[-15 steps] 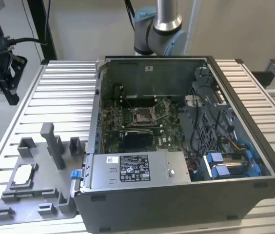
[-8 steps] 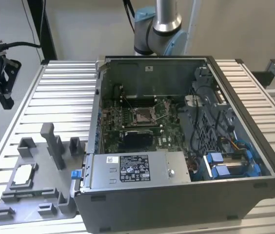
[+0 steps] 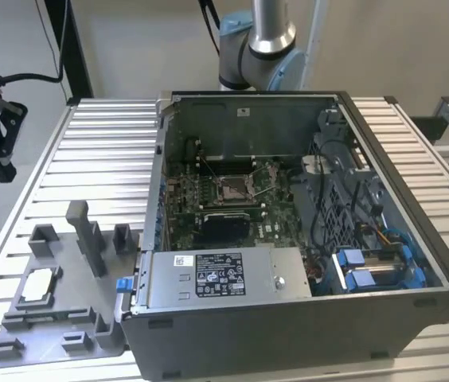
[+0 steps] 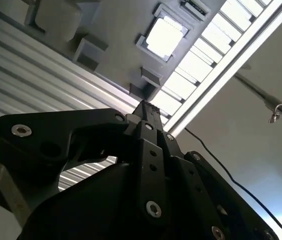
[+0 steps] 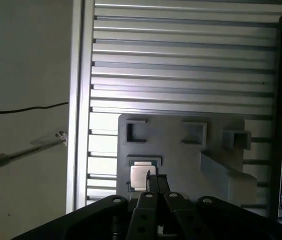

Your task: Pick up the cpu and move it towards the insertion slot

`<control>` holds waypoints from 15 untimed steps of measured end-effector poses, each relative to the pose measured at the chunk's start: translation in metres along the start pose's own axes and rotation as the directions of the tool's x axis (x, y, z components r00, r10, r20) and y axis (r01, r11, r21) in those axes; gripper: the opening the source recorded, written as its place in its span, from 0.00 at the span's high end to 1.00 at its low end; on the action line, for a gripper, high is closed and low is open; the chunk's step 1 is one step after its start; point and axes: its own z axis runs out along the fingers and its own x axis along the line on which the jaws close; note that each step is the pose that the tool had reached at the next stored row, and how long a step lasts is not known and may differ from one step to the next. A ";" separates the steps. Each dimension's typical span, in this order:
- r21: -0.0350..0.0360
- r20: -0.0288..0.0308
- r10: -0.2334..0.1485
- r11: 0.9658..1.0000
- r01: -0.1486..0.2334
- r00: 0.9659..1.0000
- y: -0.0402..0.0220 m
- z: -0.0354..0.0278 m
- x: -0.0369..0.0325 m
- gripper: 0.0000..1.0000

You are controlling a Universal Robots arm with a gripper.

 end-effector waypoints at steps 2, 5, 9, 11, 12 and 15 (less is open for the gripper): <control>0.000 -0.001 -0.017 1.000 0.017 1.000 0.0000 0.0008 0.0015 1.00; 0.000 -0.001 -0.022 1.000 0.022 1.000 0.0001 0.0008 0.0016 1.00; 0.000 -0.001 -0.022 1.000 0.022 1.000 0.0000 0.0008 0.0017 1.00; 0.000 -0.001 -0.022 1.000 0.022 1.000 0.0000 0.0008 0.0017 1.00; 0.000 -0.001 -0.023 1.000 0.023 1.000 0.0000 0.0008 0.0016 1.00; 0.000 -0.001 -0.023 1.000 0.023 1.000 0.0000 0.0008 0.0017 1.00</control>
